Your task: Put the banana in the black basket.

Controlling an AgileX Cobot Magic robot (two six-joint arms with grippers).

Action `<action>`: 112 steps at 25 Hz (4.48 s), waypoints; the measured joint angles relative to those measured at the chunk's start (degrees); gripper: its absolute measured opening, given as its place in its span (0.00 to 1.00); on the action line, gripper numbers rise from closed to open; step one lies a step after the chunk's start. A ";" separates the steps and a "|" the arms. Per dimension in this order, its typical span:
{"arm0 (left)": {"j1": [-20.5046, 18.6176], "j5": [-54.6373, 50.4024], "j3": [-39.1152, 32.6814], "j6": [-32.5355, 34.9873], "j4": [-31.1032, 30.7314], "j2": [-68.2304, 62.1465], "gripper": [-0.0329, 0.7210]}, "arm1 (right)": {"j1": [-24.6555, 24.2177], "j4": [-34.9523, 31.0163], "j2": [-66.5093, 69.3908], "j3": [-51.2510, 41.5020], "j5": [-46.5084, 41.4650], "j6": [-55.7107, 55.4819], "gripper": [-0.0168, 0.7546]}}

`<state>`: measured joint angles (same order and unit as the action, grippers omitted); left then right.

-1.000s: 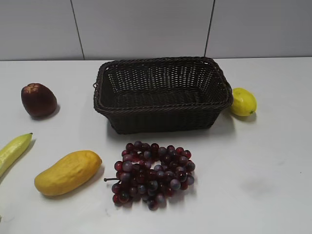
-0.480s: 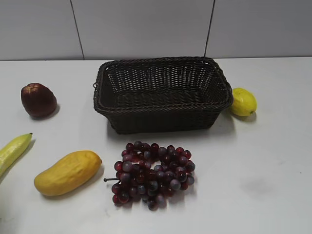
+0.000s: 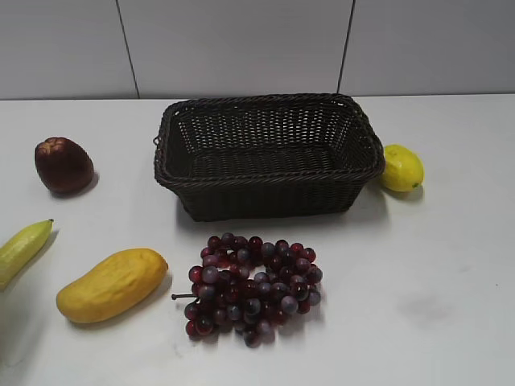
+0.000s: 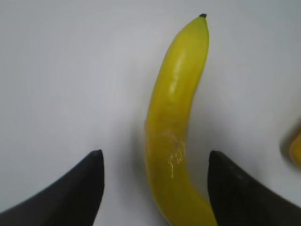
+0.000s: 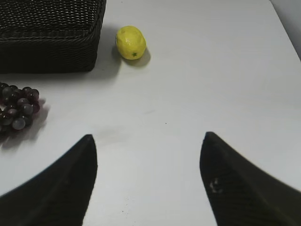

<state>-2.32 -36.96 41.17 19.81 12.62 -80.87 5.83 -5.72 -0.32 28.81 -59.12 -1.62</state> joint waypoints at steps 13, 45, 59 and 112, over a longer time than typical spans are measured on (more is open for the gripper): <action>3.57 2.61 1.89 1.81 -4.26 -12.09 0.93 | 0.00 0.00 0.00 0.00 0.00 0.00 0.69; 3.57 -5.64 3.80 1.81 -1.80 -7.61 0.58 | 0.00 0.00 0.00 0.00 0.00 0.00 0.69; 7.86 -18.19 38.66 5.78 -8.02 -5.93 0.58 | 0.00 0.00 0.00 0.00 0.00 0.00 0.69; 43.93 -4.78 62.55 4.93 -39.89 -40.40 0.93 | 0.00 0.00 0.00 0.00 0.00 0.00 0.69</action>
<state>41.61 -41.74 103.72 24.74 -27.27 -121.27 5.83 -5.72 -0.32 28.81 -59.12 -1.62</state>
